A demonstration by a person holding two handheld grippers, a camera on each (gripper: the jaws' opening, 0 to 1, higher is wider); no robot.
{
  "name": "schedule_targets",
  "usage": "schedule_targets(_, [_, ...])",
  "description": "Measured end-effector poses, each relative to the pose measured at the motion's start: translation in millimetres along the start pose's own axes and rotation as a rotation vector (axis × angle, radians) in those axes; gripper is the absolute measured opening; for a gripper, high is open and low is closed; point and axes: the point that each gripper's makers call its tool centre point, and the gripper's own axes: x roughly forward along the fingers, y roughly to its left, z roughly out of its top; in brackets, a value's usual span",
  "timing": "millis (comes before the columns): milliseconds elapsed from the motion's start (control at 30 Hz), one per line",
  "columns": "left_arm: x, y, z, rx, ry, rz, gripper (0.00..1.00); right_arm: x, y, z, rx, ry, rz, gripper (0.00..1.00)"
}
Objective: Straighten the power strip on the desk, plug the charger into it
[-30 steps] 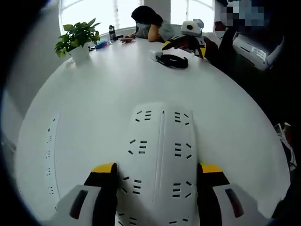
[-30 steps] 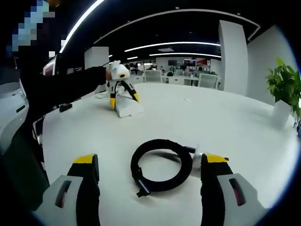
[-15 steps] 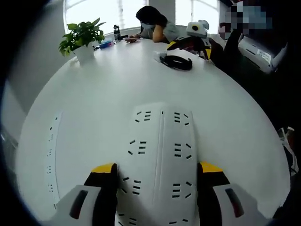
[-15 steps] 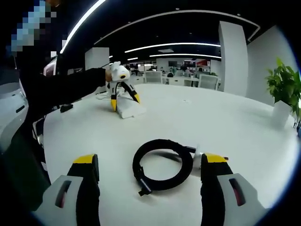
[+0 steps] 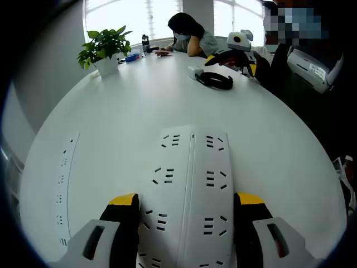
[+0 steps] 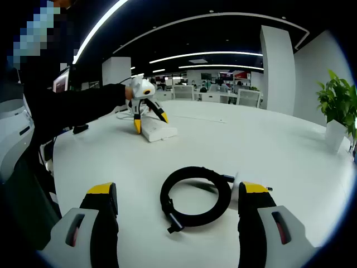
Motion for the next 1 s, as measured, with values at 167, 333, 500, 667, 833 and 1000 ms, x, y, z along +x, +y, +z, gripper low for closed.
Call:
schedule_targets(167, [1.1,0.4,2.0,-0.014,-0.002,0.008,0.68,-1.2,0.3,0.2,0.0,-0.002,0.001,0.89])
schedule_targets(333, [2.4,1.9,3.7,-0.026,0.007,0.015,0.68,-2.6,-0.2,1.1,0.001,-0.008,0.003,0.89])
schedule_targets(500, [2.9,0.8,4.1,-0.028,0.014,0.012,0.68,-3.2,0.5,1.5,0.002,-0.011,0.006,0.89])
schedule_targets(667, [2.3,0.9,3.4,-0.031,0.028,0.013,0.68,-4.0,-1.0,3.0,-0.004,-0.014,0.001,0.89])
schedule_targets(833, [1.0,2.1,1.7,-0.031,0.026,0.007,0.68,-3.1,-0.6,4.2,-0.012,-0.014,0.002,0.89])
schedule_targets(1000, [2.1,4.3,3.3,-0.048,0.016,0.009,0.68,-3.2,-1.1,4.7,-0.012,-0.017,0.002,0.89])
